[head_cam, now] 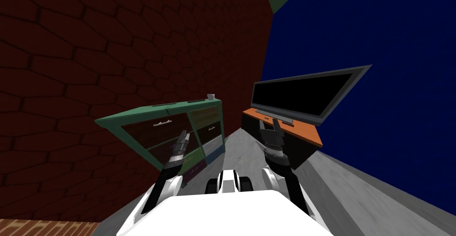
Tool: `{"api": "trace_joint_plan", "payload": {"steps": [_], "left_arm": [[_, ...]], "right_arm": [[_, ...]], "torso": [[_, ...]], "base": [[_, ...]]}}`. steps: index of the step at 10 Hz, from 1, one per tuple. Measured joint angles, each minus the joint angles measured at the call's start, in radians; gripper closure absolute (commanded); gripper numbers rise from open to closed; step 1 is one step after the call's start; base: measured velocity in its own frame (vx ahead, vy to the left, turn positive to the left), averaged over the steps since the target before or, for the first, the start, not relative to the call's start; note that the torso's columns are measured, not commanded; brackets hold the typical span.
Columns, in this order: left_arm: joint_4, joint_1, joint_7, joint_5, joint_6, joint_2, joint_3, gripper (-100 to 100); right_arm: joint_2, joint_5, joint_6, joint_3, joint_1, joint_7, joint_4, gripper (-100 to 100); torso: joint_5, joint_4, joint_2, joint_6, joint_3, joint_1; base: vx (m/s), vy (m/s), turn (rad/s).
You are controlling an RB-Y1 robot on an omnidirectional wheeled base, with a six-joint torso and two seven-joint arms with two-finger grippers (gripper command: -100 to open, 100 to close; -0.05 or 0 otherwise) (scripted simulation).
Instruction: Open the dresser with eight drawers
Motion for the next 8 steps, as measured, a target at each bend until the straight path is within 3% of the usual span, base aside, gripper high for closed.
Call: {"api": "trace_joint_plan", "payload": {"steps": [8], "left_arm": [[0.199, -0.044, 0.011, 0.027, -0.015, -0.034, 0.037, -100]], "right_arm": [[0.0, 0.0, 0.0, 0.0, 0.0, 0.0, 0.0, 0]], "torso": [[0.0, 0.0, 0.0, 0.0, 0.0, -0.002]], "base": [[0.108, -0.124, 0.044]]}}
